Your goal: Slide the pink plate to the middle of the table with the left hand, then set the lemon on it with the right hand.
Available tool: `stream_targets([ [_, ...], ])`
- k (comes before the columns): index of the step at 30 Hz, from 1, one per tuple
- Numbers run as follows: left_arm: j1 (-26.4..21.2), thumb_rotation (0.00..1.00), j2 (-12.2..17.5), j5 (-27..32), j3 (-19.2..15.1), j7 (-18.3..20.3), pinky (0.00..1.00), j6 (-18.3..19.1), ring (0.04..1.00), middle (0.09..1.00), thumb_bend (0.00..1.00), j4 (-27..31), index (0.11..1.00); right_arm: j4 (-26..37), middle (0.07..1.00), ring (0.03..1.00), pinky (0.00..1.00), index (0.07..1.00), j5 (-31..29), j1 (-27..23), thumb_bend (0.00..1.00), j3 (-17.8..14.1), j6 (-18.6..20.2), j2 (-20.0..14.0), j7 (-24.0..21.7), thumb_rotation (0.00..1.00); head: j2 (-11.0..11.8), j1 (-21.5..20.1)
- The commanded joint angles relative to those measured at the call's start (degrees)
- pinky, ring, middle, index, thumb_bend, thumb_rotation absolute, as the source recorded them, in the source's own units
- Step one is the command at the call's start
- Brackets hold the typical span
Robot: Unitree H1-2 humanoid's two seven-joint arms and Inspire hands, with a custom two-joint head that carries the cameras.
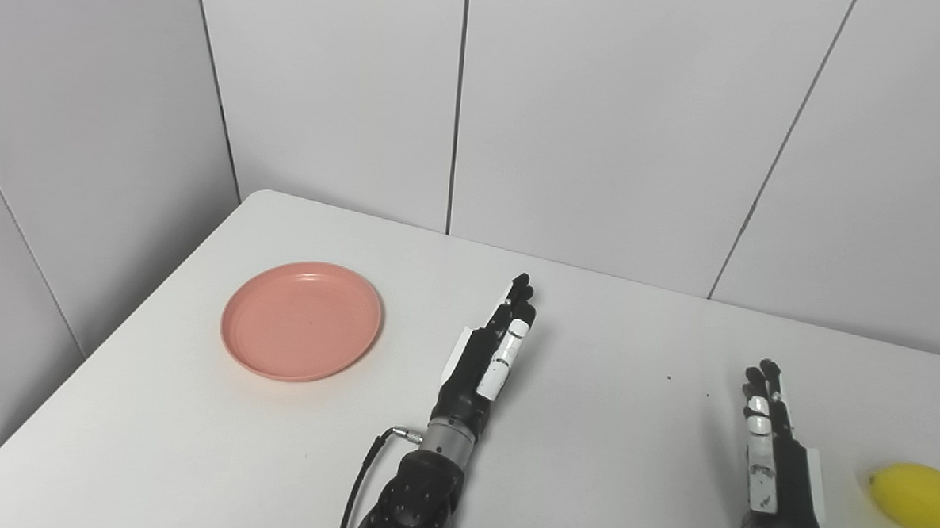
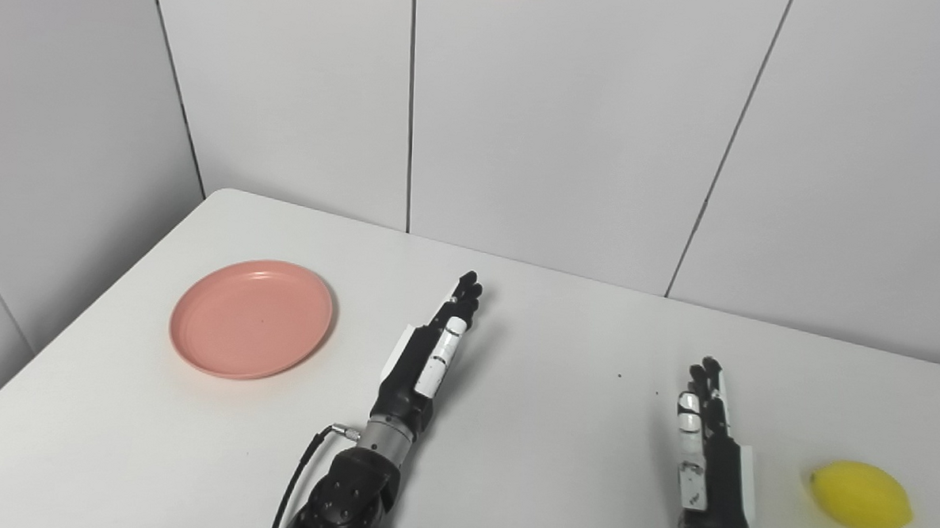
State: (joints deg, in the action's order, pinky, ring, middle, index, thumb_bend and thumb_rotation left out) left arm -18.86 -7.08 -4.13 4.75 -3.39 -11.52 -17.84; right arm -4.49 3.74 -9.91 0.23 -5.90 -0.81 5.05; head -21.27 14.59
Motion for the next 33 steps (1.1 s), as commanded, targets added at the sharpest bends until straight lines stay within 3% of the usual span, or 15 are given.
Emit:
stream_targets([
  [1,0.43,1.00,-0.13,-0.23,-0.19,-0.37,1.00,-1.04,0.995,0.982,0.60,0.31,0.963,1.85,0.943,0.963,1.00,0.965,0.14,-0.40,0.54,-0.34,-2.25,-0.30,-0.16,1.00,-0.01,-0.02],
  [8,0.91,1.00,1.37,0.94,-0.32,1.53,1.00,1.96,1.000,0.983,0.66,4.30,0.965,3.16,0.933,0.953,1.00,0.950,0.42,0.41,0.51,-0.45,-1.76,0.02,0.19,1.00,0.83,0.65],
  [12,0.94,1.00,2.42,1.01,-0.94,1.63,1.00,2.64,0.992,0.972,0.64,7.18,0.953,4.21,0.943,0.955,1.00,0.959,0.20,0.92,0.48,-0.31,-1.02,0.08,-0.21,1.00,2.10,1.63],
  [15,0.84,1.00,3.10,2.57,-2.11,1.88,0.93,3.58,0.971,0.973,0.63,9.25,0.951,4.98,0.941,0.954,1.00,0.958,0.39,1.18,0.46,-0.30,-0.75,0.49,0.14,1.00,2.44,1.96],
  [16,0.89,1.00,3.39,1.95,-2.37,1.53,0.96,3.92,0.975,0.969,0.63,9.84,0.948,5.13,0.944,0.959,1.00,0.960,0.40,1.22,0.43,-0.26,-0.73,0.62,0.17,1.00,2.87,2.35],
  [25,0.60,1.00,5.60,0.24,-5.48,-0.71,0.99,5.48,0.958,0.954,0.68,13.80,0.943,7.35,0.955,0.977,1.00,0.975,0.57,1.94,0.40,0.07,0.67,0.97,-0.24,1.00,2.66,2.36],
  [33,0.17,1.00,8.58,-0.92,-7.30,-1.35,0.98,5.80,0.946,0.924,0.65,15.37,0.913,8.08,0.958,0.977,1.00,0.976,0.57,1.95,0.36,0.29,0.87,1.19,-0.58,1.00,2.65,2.97],
])
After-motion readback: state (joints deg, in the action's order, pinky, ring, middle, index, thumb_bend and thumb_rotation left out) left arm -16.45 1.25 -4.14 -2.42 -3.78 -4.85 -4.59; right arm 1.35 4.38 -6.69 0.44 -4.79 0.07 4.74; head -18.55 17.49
